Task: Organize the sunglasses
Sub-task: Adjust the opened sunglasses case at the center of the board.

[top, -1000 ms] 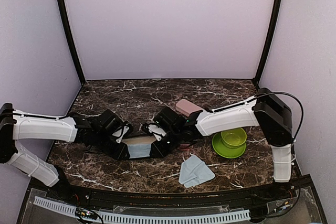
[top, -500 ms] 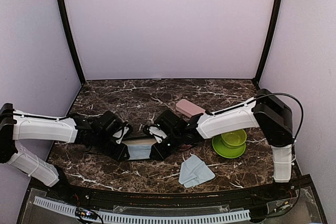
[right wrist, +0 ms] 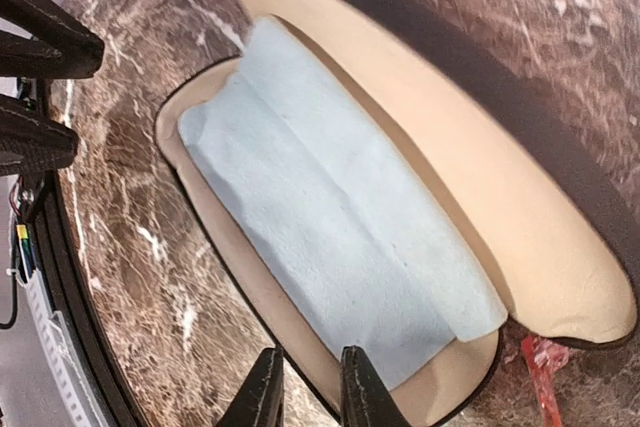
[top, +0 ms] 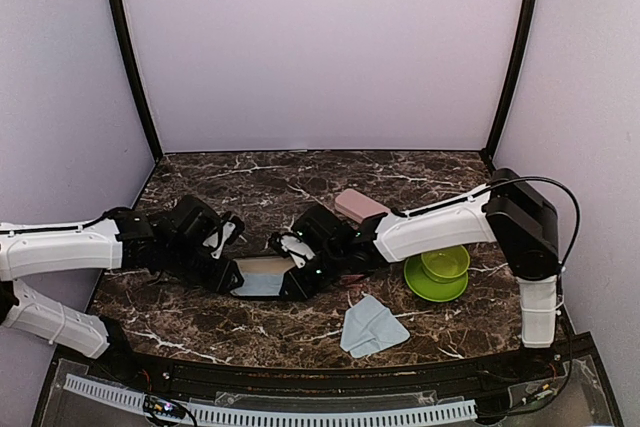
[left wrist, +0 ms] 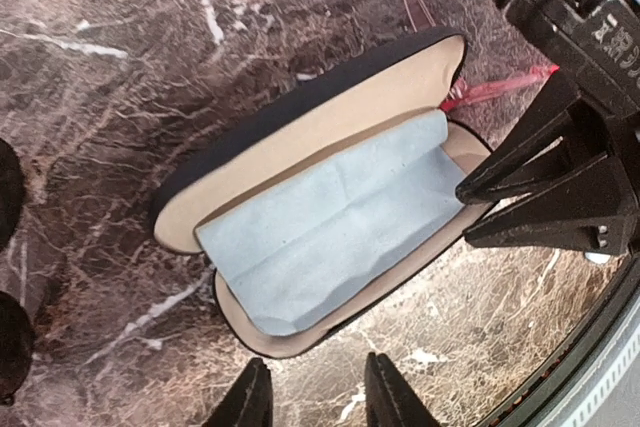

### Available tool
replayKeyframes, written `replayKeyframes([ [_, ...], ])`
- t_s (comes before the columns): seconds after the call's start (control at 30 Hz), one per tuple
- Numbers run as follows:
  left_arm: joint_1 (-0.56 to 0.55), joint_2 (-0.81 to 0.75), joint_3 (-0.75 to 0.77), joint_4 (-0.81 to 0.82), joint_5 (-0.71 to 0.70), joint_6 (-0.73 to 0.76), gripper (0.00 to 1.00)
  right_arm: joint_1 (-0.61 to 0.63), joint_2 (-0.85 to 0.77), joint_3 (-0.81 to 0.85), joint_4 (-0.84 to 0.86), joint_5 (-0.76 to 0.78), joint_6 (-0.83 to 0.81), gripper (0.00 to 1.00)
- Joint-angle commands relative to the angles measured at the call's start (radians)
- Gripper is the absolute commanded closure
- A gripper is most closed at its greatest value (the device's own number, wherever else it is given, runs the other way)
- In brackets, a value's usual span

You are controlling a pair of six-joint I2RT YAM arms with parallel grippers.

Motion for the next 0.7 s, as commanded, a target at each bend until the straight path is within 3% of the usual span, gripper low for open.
replayKeyframes([
  [0.0, 0.030, -0.049, 0.043, -0.061, -0.069, 0.012, 0.65, 0.011, -0.037, 0.045, 0.004, -0.003, -0.012, 0.78],
  [0.23, 0.109, -0.064, 0.078, -0.067, -0.122, 0.035, 0.64, 0.007, -0.044, 0.066, -0.007, 0.006, -0.027, 0.77],
  [0.67, 0.448, 0.052, 0.133, 0.045, -0.103, 0.088, 0.54, -0.034, -0.108, 0.061, -0.002, -0.013, -0.076, 0.67],
])
